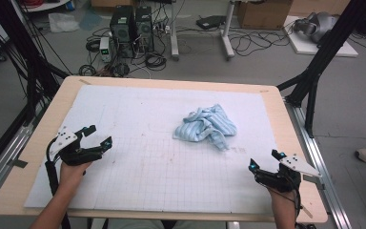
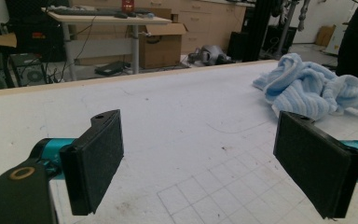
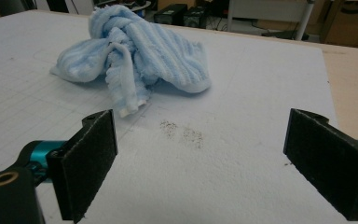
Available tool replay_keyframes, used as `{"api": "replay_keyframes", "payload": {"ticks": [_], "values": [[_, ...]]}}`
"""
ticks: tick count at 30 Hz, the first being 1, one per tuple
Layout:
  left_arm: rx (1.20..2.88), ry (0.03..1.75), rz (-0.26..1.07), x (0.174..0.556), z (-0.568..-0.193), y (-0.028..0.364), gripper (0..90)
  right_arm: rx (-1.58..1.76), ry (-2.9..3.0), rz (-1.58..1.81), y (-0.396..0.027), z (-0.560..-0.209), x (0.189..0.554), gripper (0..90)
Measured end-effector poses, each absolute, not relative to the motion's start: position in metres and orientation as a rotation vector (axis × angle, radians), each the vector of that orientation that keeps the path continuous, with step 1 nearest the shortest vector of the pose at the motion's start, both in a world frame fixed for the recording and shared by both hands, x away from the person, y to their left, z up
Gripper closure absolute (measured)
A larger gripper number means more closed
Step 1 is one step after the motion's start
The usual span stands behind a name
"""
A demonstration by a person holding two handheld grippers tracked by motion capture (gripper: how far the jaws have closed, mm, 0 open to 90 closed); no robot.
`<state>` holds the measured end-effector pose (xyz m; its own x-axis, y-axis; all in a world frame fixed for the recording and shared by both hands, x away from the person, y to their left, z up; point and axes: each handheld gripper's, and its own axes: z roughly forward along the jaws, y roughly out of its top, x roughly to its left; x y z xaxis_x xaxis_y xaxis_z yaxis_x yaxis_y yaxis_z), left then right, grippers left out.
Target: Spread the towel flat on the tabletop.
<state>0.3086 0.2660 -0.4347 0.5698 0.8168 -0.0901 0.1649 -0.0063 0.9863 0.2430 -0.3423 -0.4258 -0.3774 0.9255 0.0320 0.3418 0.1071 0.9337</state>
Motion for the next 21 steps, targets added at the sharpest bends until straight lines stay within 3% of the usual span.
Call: {"api": "replay_keyframes", "payload": {"ticks": [21], "values": [[1.543, 0.848, 0.587, 0.3075, -0.4368, 0.2625, 16.3, 1.225, 1.806, 1.276, -0.3401, -0.4235, 0.2396, 8.8]]}}
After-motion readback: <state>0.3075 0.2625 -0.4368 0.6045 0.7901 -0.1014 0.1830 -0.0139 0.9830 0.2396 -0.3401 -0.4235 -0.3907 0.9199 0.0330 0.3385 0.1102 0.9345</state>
